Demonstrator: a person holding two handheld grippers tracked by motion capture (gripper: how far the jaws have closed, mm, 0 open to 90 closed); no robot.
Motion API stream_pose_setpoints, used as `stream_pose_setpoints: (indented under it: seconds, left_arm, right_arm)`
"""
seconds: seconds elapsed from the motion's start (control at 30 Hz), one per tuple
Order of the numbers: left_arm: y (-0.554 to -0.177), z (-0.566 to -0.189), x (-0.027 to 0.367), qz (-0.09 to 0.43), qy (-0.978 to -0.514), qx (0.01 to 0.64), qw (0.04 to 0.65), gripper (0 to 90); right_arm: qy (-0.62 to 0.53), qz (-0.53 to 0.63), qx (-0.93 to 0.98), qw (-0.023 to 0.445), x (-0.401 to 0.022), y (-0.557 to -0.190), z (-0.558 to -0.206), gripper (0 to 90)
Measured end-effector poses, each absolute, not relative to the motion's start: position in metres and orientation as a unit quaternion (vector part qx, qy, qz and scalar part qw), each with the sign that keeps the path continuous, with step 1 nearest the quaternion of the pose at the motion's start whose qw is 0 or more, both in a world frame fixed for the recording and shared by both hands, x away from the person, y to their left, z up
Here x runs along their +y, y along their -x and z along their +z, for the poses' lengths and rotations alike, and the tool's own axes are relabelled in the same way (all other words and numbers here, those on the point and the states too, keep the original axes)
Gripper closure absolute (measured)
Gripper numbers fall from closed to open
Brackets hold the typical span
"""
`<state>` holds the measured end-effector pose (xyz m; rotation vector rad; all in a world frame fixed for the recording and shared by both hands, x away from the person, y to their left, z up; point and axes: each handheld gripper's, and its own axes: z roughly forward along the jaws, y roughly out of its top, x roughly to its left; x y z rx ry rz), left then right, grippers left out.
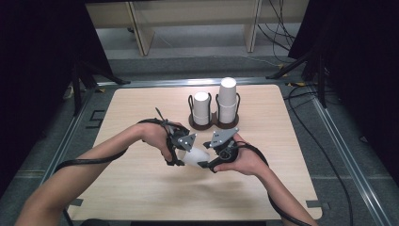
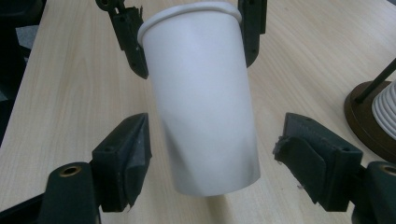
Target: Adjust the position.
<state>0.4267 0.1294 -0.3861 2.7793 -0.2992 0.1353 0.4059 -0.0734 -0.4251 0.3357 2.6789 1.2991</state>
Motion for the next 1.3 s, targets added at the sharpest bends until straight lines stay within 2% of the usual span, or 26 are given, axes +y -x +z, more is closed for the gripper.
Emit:
stream_pose_setpoints:
  seconds: [0.33,0.43,0.5,0.53,1.07,1.13,1.3]
  left_arm:
    - [-0.427,-0.387,0.128,0.048,-0.98,-0.105,0.163,28.0]
    - [-0.426,-0.386,0.128,0.047,-0.98,-0.106,0.162,28.0]
    - [-0.426,-0.386,0.128,0.047,-0.98,-0.105,0.162,28.0]
    - [-0.426,-0.386,0.128,0.047,-0.98,-0.106,0.163,28.0]
    - [-0.425,-0.385,0.125,0.048,-0.98,-0.108,0.158,28.0]
    - [-0.425,-0.385,0.124,0.048,-0.98,-0.11,0.159,28.0]
    - [-0.424,-0.384,0.122,0.047,-0.98,-0.113,0.157,28.0]
  right_arm:
    - [-0.098,0.43,0.894,0.08,-0.069,-0.407,-0.426,23.9]
    - [-0.12,0.423,0.896,0.064,-0.067,-0.404,-0.427,23.7]
    - [-0.096,0.424,0.897,0.079,-0.067,-0.408,-0.428,23.8]
    - [-0.12,0.42,0.897,0.062,-0.066,-0.404,-0.428,23.8]
    - [-0.091,0.409,0.905,0.071,-0.056,-0.405,-0.431,23.6]
    - [-0.107,0.406,0.906,0.058,-0.053,-0.403,-0.433,24.4]
    - [-0.093,0.401,0.91,0.057,-0.05,-0.404,-0.434,25.1]
